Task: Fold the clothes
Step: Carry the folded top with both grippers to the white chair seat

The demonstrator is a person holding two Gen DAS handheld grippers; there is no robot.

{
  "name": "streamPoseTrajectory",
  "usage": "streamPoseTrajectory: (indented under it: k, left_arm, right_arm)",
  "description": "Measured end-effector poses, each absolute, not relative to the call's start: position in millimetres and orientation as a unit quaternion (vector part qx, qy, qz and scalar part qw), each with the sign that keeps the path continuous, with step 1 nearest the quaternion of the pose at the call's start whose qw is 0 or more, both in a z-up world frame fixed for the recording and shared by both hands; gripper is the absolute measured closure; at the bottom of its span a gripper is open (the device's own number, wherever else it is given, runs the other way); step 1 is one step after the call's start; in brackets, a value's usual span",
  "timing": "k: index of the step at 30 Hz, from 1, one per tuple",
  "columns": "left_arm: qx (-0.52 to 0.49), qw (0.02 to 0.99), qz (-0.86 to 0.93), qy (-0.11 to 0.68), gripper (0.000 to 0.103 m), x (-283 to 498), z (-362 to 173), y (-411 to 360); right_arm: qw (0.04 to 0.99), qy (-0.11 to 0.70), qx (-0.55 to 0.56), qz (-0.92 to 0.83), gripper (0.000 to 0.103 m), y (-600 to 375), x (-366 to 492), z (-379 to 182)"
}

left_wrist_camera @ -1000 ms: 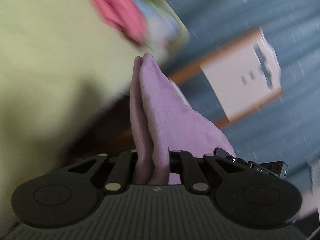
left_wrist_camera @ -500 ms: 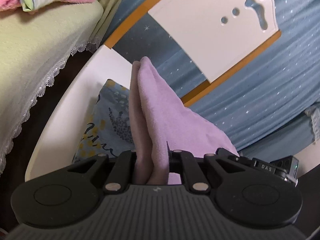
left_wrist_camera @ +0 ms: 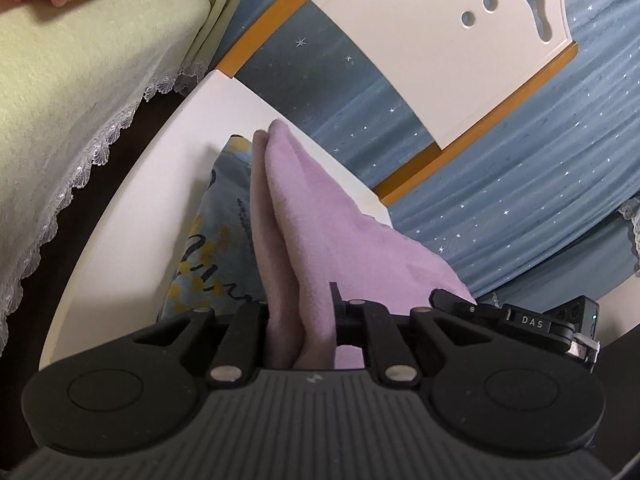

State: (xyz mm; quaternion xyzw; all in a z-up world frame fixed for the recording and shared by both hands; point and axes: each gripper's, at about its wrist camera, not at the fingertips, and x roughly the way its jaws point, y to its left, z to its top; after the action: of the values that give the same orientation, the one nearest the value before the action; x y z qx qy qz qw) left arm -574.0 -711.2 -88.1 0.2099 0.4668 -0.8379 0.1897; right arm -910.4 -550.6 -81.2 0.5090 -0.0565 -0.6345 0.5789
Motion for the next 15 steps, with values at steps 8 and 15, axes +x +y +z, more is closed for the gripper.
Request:
streamPoseTrajectory:
  k: [8, 15]
  left_arm:
    - [0.23, 0.211, -0.858, 0.407, 0.081, -571, -92, -716]
    - [0.206, 0.25, -0.852, 0.412, 0.07, -534, -79, -730]
  right_arm:
    - [0.562, -0.043, 0.507, -0.652, 0.092, -556, -912, -103]
    - [0.529, -0.052, 0.505, -0.68, 0.069, -550, -924, -105]
